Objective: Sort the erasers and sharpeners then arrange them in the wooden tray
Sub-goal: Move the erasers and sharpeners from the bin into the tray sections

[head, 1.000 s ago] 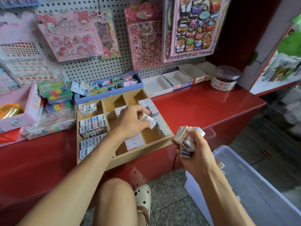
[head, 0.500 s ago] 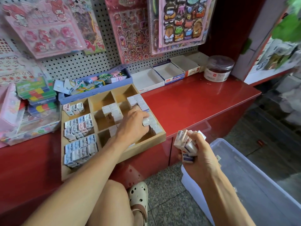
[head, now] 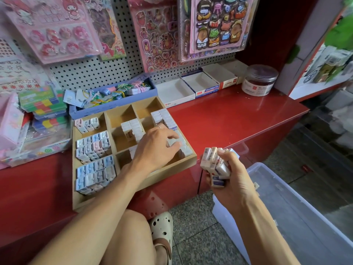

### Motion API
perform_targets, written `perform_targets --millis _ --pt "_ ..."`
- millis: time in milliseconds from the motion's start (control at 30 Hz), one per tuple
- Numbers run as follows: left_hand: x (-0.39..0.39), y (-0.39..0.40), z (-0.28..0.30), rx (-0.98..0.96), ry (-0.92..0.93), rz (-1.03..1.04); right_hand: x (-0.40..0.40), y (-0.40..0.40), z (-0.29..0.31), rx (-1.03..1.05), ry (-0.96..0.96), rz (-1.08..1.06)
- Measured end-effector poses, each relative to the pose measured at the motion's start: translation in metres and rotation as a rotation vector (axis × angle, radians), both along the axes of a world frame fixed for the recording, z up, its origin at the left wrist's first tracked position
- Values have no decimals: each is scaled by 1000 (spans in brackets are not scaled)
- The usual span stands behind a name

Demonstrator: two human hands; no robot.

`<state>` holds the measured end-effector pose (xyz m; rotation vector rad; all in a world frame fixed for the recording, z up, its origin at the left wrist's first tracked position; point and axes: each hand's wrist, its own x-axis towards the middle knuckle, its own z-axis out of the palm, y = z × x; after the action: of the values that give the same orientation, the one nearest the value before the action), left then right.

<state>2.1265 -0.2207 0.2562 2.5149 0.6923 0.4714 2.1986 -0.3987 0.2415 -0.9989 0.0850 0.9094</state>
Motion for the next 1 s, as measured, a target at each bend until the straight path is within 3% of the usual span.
perform_targets --millis 67,167,400,567,833,1000 --pt "-4 -15 8 -193 -110 -12 -1 3 2 5 -36 17" --pt "-10 -33 13 -483 -114 -97 -5 11 4 34 -75 45" --pt "-22 -36 20 -704 -131 -62 -14 23 12 26 -104 50" --pt "-24 -30 21 -645 -125 2 -18 34 20 10 -125 51" --pt "-26 -23 26 -859 -291 145 -11 36 18 -74 -30 -55" --pt "-19 -4 22 -597 -167 127 -10 27 11 -83 -19 -62"
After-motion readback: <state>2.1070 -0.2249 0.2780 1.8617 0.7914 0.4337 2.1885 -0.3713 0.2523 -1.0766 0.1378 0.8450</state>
